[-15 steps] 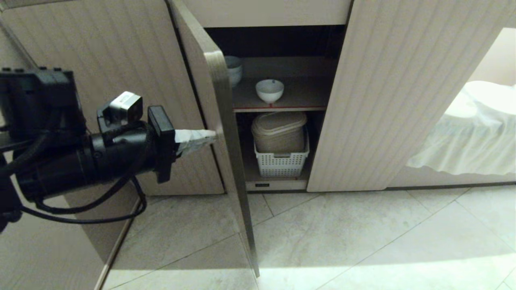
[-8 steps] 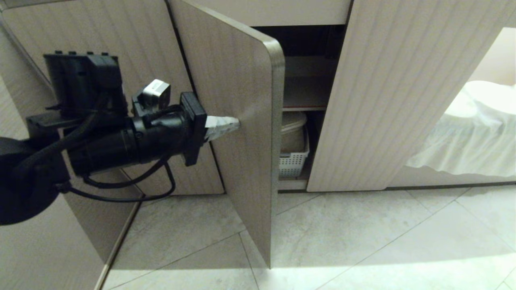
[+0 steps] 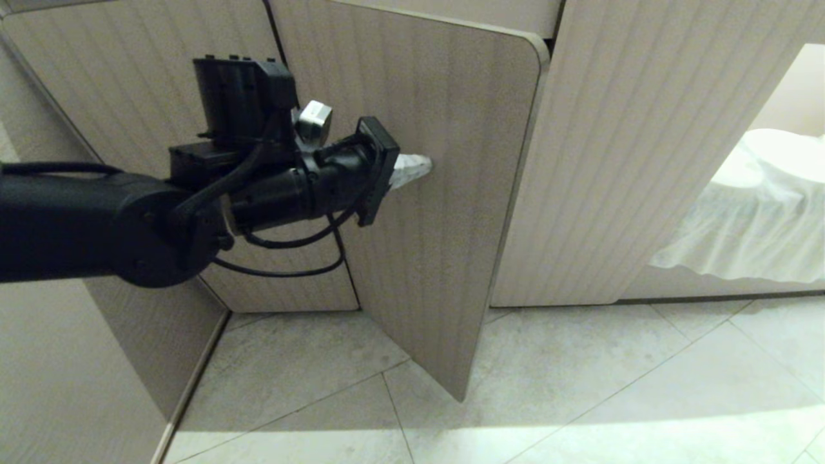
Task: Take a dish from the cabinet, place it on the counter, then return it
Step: Close the cabinet door
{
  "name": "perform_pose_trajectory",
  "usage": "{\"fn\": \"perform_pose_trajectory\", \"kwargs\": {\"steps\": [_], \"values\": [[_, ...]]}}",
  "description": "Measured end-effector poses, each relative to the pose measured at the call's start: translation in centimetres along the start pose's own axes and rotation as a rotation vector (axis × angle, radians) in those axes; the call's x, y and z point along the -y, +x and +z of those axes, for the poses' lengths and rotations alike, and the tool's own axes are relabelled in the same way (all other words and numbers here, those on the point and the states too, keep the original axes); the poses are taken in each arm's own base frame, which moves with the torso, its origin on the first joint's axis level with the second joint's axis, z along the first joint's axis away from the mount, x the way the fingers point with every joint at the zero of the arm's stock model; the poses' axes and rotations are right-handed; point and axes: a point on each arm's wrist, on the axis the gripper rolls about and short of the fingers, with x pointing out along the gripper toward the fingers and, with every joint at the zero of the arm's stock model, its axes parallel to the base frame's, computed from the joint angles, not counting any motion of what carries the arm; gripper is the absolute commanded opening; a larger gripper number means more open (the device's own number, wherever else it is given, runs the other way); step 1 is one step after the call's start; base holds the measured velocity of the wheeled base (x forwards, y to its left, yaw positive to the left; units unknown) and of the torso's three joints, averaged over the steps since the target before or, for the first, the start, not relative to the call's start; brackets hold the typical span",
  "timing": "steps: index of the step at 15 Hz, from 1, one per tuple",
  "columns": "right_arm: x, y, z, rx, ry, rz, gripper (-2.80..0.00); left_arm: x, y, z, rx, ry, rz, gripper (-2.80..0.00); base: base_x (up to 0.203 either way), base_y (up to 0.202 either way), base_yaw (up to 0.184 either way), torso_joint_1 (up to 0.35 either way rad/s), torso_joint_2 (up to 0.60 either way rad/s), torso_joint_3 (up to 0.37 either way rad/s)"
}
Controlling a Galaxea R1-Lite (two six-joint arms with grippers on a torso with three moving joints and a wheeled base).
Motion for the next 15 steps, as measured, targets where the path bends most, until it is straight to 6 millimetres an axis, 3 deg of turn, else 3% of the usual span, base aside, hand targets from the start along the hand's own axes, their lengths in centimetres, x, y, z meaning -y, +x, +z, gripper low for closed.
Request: {"fn": "perform_pose_trajectory", "kwargs": {"steps": [8,15], "values": [[0.0,0.0,0.0,0.0,0.0,0.0,-2.8,-0.5,7.2,-0.4,0.099,0.013,0.005,-2.8,0.0,0.0,0.0,0.0,0.0,0.0],[0.0,0.0,0.0,0.0,0.0,0.0,-2.8,0.0,10.5,0.7,0.237,0.078,-0.019,-2.8,0.0,0.0,0.0,0.0,0.0,0.0]]}}
